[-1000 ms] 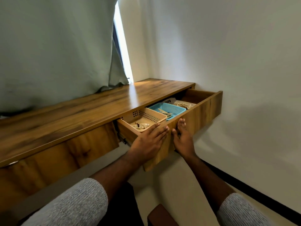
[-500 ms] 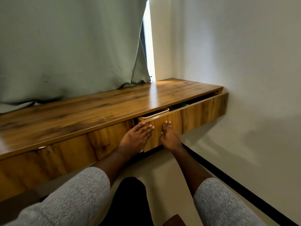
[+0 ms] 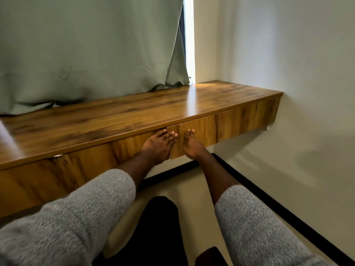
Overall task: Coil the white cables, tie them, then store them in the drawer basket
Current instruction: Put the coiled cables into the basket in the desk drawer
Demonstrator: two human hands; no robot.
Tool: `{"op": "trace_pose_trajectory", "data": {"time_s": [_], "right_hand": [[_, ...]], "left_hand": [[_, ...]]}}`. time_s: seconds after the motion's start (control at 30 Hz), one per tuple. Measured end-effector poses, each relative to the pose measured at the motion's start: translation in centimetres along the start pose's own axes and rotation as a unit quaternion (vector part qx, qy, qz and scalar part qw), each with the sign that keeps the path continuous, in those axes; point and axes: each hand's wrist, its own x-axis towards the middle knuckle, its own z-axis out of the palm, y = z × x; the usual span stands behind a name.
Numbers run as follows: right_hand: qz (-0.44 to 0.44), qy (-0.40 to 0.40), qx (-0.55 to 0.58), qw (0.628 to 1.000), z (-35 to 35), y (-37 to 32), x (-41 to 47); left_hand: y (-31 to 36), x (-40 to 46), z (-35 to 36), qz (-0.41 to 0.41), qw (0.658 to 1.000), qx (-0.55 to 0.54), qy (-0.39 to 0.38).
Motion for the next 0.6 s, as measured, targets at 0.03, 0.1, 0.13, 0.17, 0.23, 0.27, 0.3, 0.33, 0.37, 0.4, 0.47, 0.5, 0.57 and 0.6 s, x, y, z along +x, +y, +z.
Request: {"op": "trace_pose_trajectory", "data": {"time_s": [0.03, 0.1, 0.13, 0.17, 0.23, 0.27, 0.3, 0.33, 0.37, 0.4, 0.47, 0.5, 0.57, 0.6], "right_hand": [[0.001, -0.001, -0.003, 1.0, 0.1, 0.0, 0.4], [0.002, -0.002, -0.014, 1.0, 0.2, -0.1, 0.9], [0.005, -0.006, -0.017, 1.0, 0.3, -0.2, 1.0], [0.004, -0.006, -0.022, 1.0, 0.4, -0.1, 1.2], [0.01, -0.008, -0.031, 0.999, 0.5, 0.1, 1.3], [0.016, -0.014, -0.03, 0.999, 0.4, 0.0, 1.3], [0.017, -0.018, -0.029, 0.999, 0.4, 0.0, 1.5], [0.021, -0.023, -0.031, 0.999, 0.2, -0.4, 1.4], [0.025, -0.021, -0.03, 0.999, 0.1, -0.4, 1.5], [0.035, -0.024, -0.032, 0.999, -0.1, -0.6, 1.2], [0.04, -0.03, -0.034, 0.998, -0.3, -0.8, 0.7], [0.036, -0.026, -0.033, 0.998, 0.0, -0.6, 0.7], [0.039, 0.004, -0.018, 0.999, 0.0, -0.6, -0.1], [0.043, 0.039, -0.001, 0.998, -0.2, -0.7, -0.6]], "left_hand": [[0.0, 0.2, 0.0, -0.001, 1.0, -0.001, -0.003], [-0.1, 0.5, 0.0, -0.002, 1.0, 0.005, 0.001], [-0.1, 0.4, 0.0, -0.001, 1.0, 0.006, 0.001], [-0.2, 0.5, 0.1, 0.0, 1.0, 0.007, 0.003], [-0.3, 0.5, 0.3, 0.003, 1.0, 0.014, 0.0], [-0.4, 0.5, 0.3, 0.003, 1.0, 0.019, -0.005], [-0.3, 0.5, 0.3, 0.001, 1.0, 0.023, -0.009], [-0.3, 0.6, 0.3, -0.003, 1.0, 0.024, -0.011], [-0.1, 0.8, 0.3, -0.004, 1.0, 0.022, -0.013], [0.0, 0.8, 0.0, -0.008, 1.0, 0.018, -0.011], [0.3, 0.8, 0.0, -0.013, 1.0, 0.01, -0.013], [0.3, 0.9, 0.1, -0.01, 1.0, 0.008, -0.012], [0.2, 0.9, -0.2, -0.009, 1.0, 0.0, -0.018], [0.1, 1.0, -0.6, -0.008, 1.0, -0.014, -0.015]]}}
